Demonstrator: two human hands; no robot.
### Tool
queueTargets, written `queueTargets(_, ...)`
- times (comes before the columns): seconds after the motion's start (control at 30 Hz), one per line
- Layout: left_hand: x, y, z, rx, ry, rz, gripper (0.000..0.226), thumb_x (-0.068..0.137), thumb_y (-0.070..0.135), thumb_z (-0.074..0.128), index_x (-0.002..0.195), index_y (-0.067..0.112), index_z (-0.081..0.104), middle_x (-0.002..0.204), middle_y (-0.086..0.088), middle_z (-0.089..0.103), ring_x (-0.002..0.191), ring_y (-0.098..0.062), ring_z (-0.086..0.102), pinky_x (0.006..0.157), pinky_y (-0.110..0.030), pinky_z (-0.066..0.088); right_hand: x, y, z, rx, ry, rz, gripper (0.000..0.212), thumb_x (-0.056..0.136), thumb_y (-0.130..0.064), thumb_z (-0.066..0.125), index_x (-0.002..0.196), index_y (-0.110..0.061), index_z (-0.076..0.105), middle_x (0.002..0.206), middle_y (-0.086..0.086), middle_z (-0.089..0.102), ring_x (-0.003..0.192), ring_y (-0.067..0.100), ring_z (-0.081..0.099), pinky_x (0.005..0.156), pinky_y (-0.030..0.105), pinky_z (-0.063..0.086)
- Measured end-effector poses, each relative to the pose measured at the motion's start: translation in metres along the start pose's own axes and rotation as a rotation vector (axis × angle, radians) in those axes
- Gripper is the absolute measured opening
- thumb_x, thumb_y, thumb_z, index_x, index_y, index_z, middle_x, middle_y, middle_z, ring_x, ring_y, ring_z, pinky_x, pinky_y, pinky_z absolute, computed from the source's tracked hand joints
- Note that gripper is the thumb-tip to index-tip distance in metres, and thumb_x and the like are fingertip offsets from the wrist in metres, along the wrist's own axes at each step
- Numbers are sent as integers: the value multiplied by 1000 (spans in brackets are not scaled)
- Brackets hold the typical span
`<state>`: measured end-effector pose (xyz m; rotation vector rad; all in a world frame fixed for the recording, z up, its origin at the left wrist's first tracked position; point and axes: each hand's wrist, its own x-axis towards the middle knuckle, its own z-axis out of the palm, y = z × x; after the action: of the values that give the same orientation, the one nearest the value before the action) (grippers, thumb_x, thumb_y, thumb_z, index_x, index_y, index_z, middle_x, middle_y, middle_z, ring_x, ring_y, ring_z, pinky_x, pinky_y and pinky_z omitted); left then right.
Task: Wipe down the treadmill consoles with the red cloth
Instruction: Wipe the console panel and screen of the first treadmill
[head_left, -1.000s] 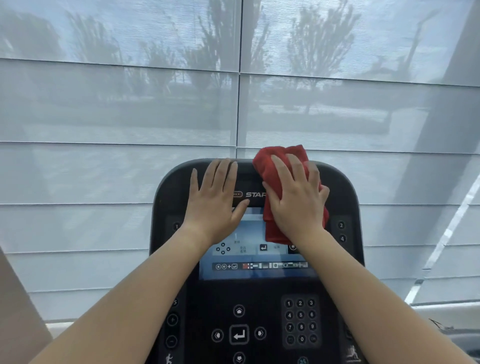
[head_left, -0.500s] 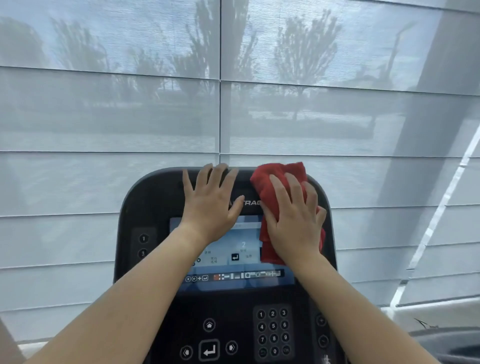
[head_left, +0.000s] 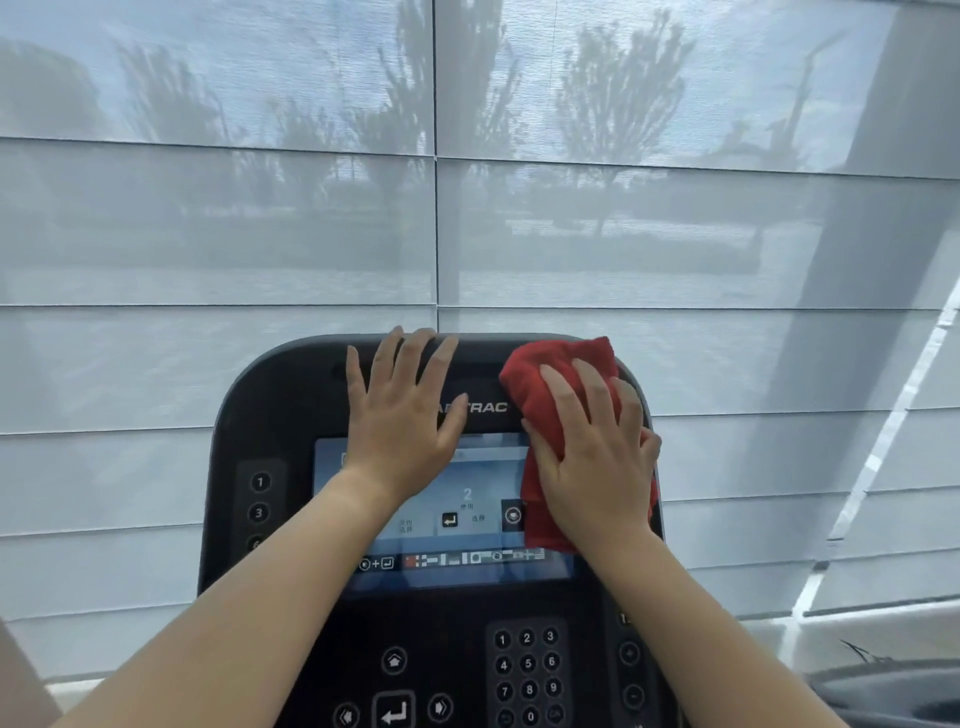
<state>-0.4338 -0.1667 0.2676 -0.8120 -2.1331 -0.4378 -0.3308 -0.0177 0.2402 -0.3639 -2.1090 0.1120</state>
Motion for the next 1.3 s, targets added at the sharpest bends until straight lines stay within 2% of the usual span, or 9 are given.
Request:
queueTargets(0.07, 1, 2, 0, 4, 0, -4, 56, 86, 42, 32, 136, 18, 38, 138, -5, 37, 135, -29, 22, 107, -59, 2, 15, 3, -2, 24, 13, 17, 46, 90, -47, 43, 133, -31, 42, 141, 2, 42, 126, 32, 31, 84, 60, 38)
queueTargets(0.17, -3, 9, 2, 30, -25, 72, 52, 89, 36, 32, 138, 22, 37, 141, -6, 35, 135, -27, 24, 108, -63, 9, 32, 5, -2, 64, 3, 64, 47, 92, -45, 48, 136, -31, 40, 142, 2, 40, 128, 33, 31, 87, 60, 36)
queueTargets(0.4, -8, 14, 6, 23, -15, 82, 46, 91, 35, 35, 136, 31, 40, 144, -6, 32, 136, -28, 22, 109, -54, 9, -11, 22, -7, 35, -10, 75, 50, 89, -50, 37, 135, -33, 40, 142, -1, 40, 127, 30, 31, 84, 57, 39)
queueTargets(0.63, -9, 16, 8, -5, -7, 54, 48, 89, 34, 33, 136, 32, 39, 145, -8, 31, 138, -28, 19, 110, -53, 4, 20, 24, -11, 75, -43, 60, 48, 91, -41, 52, 136, -30, 41, 144, 0, 39, 129, 31, 28, 87, 59, 35)
queueTargets(0.8, -9, 17, 9, -5, -23, 56, 48, 89, 36, 32, 136, 32, 39, 145, -8, 32, 137, -28, 19, 110, -54, 6, -28, 30, -12, 28, -44, 38, 48, 89, -46, 40, 135, -32, 39, 142, -1, 40, 127, 29, 30, 83, 56, 40)
queueTargets(0.9, -6, 13, 4, -15, -46, 75, 48, 89, 36, 33, 137, 33, 40, 146, -5, 32, 138, -27, 21, 110, -54, 10, -43, 30, -14, 48, -60, 33, 46, 87, -45, 42, 132, -33, 42, 141, -3, 41, 126, 28, 31, 84, 55, 40)
queueTargets(1.03, -11, -1, -10, -39, -96, 133, 47, 91, 35, 35, 138, 32, 40, 149, -2, 31, 139, -23, 23, 110, -51, 17, -22, 18, -12, 99, -27, 60, 45, 89, -48, 39, 131, -32, 45, 139, -2, 43, 125, 29, 30, 84, 56, 38)
queueTargets(1.13, -31, -18, -19, -19, -109, 98, 49, 90, 36, 34, 139, 30, 39, 149, -5, 31, 137, -24, 27, 108, -52, 22, -25, 1, -8, 82, -15, 62, 47, 89, -48, 37, 132, -30, 45, 139, 1, 44, 124, 30, 30, 84, 58, 39)
queueTargets(1.3, -75, -53, -34, 18, -143, 69, 50, 91, 36, 36, 139, 27, 38, 149, -6, 30, 136, -23, 29, 106, -52, 27, -59, -39, 6, 51, -77, -93, 46, 86, -42, 48, 130, -30, 47, 137, 3, 46, 123, 30, 32, 80, 58, 42)
